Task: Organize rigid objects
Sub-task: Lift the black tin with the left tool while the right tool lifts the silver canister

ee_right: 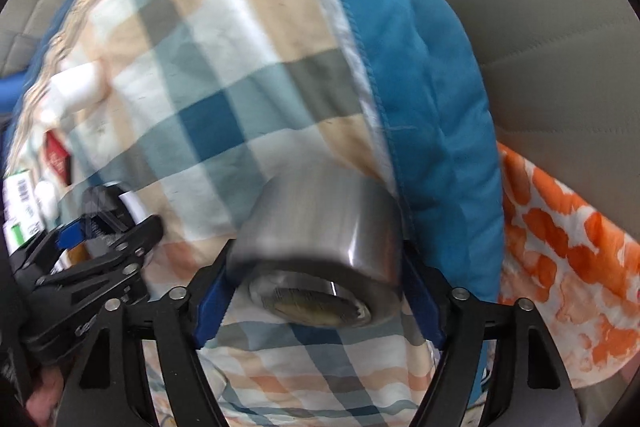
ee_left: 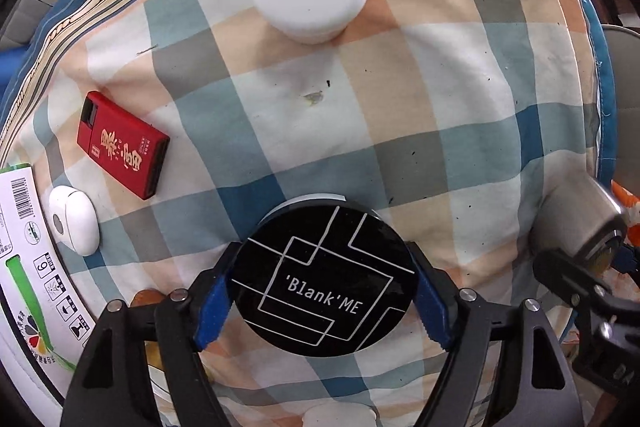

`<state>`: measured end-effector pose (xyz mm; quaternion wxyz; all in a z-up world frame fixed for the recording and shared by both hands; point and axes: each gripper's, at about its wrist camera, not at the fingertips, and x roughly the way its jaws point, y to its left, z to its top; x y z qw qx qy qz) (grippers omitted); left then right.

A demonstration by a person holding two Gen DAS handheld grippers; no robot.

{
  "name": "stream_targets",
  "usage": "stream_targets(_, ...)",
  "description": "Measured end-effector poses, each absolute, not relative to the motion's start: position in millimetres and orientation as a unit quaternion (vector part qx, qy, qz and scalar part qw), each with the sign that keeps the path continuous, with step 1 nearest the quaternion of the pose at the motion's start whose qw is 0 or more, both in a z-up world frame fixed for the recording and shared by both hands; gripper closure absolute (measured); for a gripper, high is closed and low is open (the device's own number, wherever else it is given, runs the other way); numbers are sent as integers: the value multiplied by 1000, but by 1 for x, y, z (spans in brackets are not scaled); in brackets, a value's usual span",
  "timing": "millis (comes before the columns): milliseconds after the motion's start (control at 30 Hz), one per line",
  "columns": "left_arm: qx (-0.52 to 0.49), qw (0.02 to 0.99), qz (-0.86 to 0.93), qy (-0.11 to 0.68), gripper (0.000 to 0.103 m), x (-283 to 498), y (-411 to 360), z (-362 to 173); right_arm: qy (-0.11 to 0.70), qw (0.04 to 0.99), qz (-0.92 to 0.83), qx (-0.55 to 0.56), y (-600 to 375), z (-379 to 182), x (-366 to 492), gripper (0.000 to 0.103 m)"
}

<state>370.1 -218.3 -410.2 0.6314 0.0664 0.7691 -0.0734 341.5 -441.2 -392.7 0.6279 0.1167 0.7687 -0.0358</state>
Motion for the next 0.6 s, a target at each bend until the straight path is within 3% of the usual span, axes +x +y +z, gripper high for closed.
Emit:
stream_targets(233,75,636,-69,765,26,357,-235,-405,769,627,-60,106,-425,-407,349,21)
stream_targets(367,79,647,-73,755,30,350,-239,-402,762,635,-83,91,-418,-429,356,30)
stream_targets(600,72,658,-73,746,30,333,-232,-389,755,647,-76,74,-416,-433,352,31)
